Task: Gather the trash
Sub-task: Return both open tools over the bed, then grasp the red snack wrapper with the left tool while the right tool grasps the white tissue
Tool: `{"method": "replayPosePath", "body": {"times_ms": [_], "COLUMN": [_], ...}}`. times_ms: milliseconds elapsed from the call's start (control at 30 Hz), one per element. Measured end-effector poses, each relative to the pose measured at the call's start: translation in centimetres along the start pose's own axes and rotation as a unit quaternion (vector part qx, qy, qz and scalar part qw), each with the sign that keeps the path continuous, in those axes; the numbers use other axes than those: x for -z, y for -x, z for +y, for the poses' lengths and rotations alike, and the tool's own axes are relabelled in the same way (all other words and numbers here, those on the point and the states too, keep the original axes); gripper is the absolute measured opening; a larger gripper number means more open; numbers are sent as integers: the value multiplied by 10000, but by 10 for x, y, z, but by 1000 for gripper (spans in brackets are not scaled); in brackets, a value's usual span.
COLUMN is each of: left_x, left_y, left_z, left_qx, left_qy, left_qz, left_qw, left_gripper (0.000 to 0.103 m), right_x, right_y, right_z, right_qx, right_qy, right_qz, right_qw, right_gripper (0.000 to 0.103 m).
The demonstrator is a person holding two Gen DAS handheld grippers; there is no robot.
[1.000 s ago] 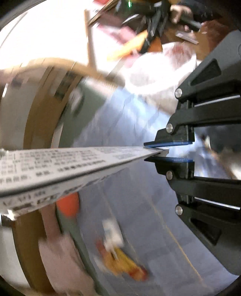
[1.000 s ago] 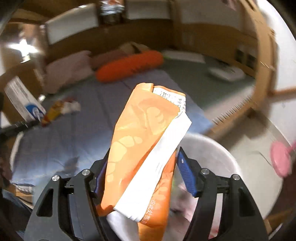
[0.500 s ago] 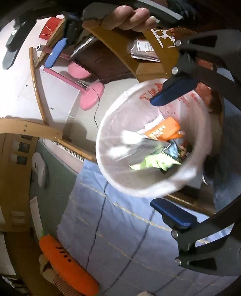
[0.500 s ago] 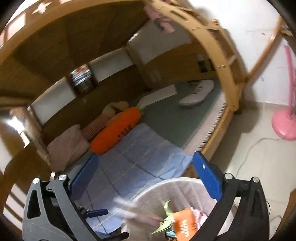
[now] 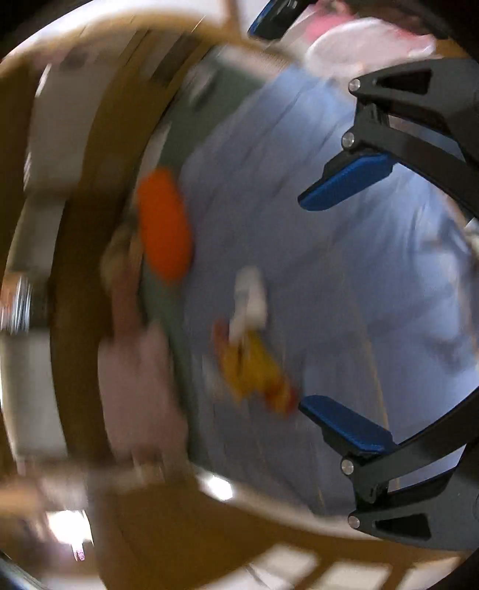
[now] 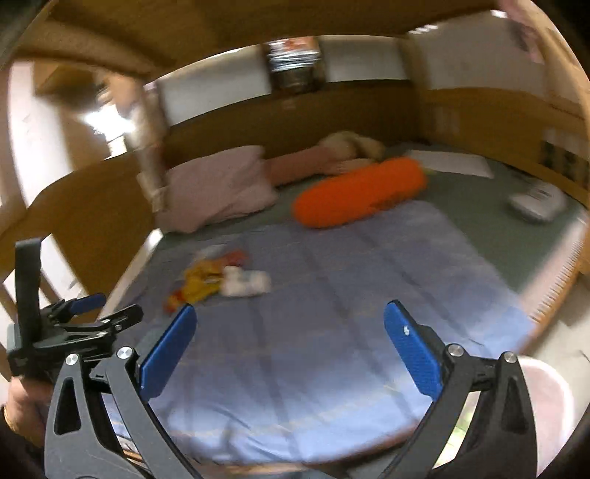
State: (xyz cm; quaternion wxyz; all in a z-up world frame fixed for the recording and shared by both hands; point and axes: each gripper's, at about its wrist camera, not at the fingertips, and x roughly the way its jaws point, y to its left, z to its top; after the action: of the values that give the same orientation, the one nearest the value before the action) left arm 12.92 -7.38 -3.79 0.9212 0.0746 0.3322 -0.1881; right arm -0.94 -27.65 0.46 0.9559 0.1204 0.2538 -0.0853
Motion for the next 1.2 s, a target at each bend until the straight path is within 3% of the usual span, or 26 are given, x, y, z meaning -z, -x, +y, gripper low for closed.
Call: {"method": "replayPosePath", "body": {"times_ms": [133,233,333,400,433,600,1200], "left_x": [13,17,20,24,26,25,28], "left_y": [-22,-41,-42,-46,-49,-48,-70], "left_z": [63,92,102,102,105,100,93], "left_qx": [-498,-631,-702,-698,-665,-310,-535], "left_qy": [873,1068,1067,1021,1014,1126,995], "left_qz": [72,294,273,274,284,291,505], "left_qw": [9949,9918,9914,9920,9922,9927,9923], "left_gripper": [100,100,100,100,100,100,100], "right_x": [-19,-25,-6,3,7,3,10], "right_y": [-59,-104,-141,-158,-169,-167,-175], "right_z": [63,92,98,109,106,100,104], "right_qx": [-299,-198,-48,38,72,56,3], "right_qy": [219,302,344,498,483,311,347], "right_qz": [-164,-235,-189,235,729,648,774], "right_qw": [9992,9991,9992,9985,9961,9974,9964], "right_gripper": [100,100,100,100,100,100,100]}}
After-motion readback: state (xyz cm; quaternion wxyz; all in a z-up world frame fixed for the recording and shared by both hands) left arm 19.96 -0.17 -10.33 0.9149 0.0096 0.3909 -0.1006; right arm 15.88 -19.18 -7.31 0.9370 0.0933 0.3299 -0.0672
